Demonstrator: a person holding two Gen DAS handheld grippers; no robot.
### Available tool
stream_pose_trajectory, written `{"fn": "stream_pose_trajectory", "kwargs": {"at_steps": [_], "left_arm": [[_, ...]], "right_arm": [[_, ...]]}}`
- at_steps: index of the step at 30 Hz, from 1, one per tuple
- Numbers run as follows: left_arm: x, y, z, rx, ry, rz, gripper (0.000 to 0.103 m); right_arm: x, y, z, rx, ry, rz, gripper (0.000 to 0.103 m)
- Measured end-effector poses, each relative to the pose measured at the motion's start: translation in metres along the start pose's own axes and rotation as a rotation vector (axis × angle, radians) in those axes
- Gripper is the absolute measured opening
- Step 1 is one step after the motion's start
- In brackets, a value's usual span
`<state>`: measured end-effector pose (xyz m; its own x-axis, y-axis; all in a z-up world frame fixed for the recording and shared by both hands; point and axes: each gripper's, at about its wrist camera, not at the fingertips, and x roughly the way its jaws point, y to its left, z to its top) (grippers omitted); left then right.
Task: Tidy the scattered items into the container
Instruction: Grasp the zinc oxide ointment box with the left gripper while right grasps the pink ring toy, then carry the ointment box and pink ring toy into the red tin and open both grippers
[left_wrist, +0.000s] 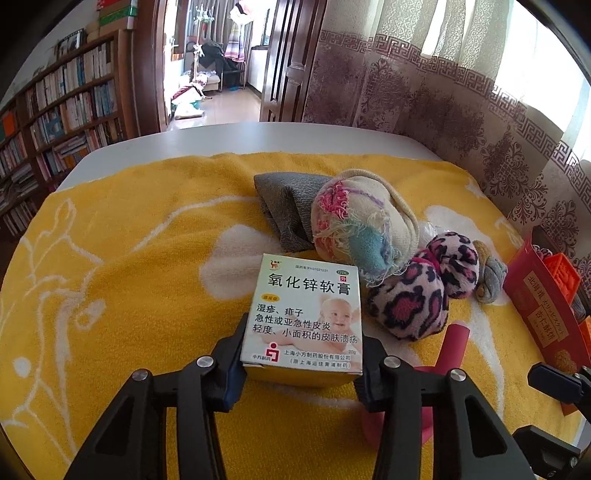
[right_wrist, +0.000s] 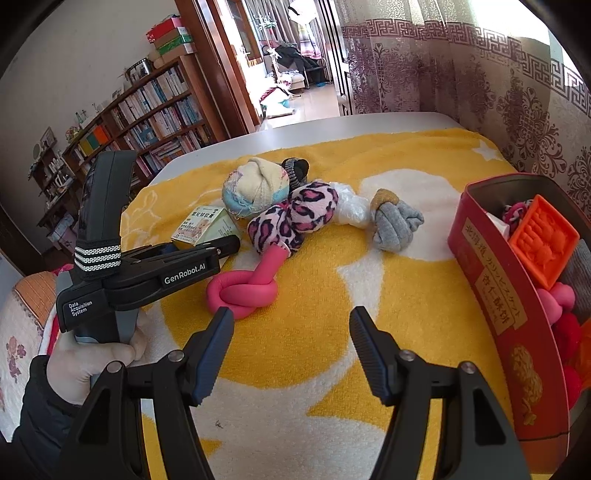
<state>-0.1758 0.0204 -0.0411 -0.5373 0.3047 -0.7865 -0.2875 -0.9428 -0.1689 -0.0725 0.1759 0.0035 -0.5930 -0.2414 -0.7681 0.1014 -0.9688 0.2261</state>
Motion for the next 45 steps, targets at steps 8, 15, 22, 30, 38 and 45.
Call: {"fn": "stream_pose_trajectory", "kwargs": {"at_steps": [8, 15, 22, 30, 38, 45], "left_arm": [[-0.028, 0.005, 0.003, 0.019, -0.095, 0.051, 0.048], [-0.035, 0.031, 0.005, -0.060, -0.108, 0.049, 0.048], [-0.036, 0.031, 0.004, -0.065, -0.107, 0.039, 0.048], [-0.032, 0.026, 0.003, -0.060, -0.093, 0.027, 0.048], [-0.032, 0.018, 0.002, -0.034, -0.091, 0.022, 0.048], [-0.034, 0.001, -0.001, 0.007, -0.091, 0.005, 0.048]], "right_arm": [[0.023, 0.011, 0.013, -0.039, 0.057, 0.014, 0.069], [0.049, 0.022, 0.026, -0.085, 0.082, 0.008, 0.069], [0.071, 0.038, 0.022, -0.113, 0.119, 0.037, 0.069], [0.061, 0.040, 0.018, -0.139, 0.078, 0.041, 0.040], [0.023, 0.018, 0.012, -0.067, 0.007, 0.016, 0.038], [-0.039, -0.036, 0.004, 0.065, -0.111, -0.055, 0.038]]}}
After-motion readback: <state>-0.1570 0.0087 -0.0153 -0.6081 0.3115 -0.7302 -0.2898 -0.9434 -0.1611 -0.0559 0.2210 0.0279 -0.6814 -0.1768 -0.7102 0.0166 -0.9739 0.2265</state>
